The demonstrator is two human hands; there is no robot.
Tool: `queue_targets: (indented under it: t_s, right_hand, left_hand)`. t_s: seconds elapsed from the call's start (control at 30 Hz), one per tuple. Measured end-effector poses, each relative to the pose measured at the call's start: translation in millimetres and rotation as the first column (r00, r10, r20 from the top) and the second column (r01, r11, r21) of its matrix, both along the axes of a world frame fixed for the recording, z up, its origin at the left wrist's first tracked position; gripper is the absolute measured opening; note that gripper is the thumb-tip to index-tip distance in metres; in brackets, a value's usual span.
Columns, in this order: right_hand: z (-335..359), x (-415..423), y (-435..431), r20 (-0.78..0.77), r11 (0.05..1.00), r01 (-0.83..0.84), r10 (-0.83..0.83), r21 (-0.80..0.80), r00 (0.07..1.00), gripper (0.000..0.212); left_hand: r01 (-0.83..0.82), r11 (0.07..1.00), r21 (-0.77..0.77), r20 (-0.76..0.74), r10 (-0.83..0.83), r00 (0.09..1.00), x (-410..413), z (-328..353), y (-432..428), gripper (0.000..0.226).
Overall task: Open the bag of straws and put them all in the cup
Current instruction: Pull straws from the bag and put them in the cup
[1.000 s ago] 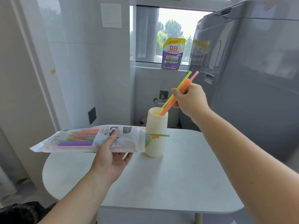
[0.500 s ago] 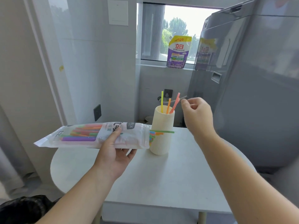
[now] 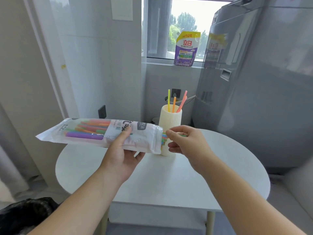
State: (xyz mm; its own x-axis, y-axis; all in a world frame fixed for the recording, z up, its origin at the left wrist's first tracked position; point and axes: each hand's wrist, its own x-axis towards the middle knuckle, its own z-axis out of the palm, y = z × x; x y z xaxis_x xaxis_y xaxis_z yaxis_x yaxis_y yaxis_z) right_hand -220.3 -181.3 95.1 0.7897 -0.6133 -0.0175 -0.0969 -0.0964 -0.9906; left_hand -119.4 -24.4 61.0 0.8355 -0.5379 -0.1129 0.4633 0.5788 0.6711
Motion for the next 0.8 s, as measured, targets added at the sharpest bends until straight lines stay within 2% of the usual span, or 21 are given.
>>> queue_targets:
  t_s: [0.13,0.27,0.53,0.7,0.8]
  right_hand:
    - [-1.1,-0.4,0.6,0.028,0.979,-0.029,0.024,0.203,0.999,0.018]
    - [0.9,-2.3,-2.6,0.047,0.987,-0.002,-0.005,0.159,0.999,0.009]
    - [8.5,-7.9,-10.1,0.019,0.999,0.038,-0.038,-0.004,0.999,0.009]
    - [11.5,-12.1,-17.2,0.033,0.998,0.056,-0.057,0.038,0.998,0.008]
    - [11.0,-14.3,-20.3,0.064,0.992,0.049,-0.056,0.118,0.996,0.015]
  left_hand:
    - [0.009,1.000,0.006,0.018,-0.010,1.000,-2.9,1.5,-0.4,0.025]
    - [0.000,1.000,-0.001,0.013,0.000,1.000,-3.1,2.8,1.8,0.027]
    - [-0.026,1.000,0.003,-0.040,0.026,0.999,2.4,1.1,8.9,0.020]
    - [-0.039,0.999,-0.003,-0.062,0.039,0.997,3.8,1.3,9.7,0.018]
    - [-0.053,0.999,-0.009,-0.081,0.052,0.995,4.7,2.6,10.8,0.024]
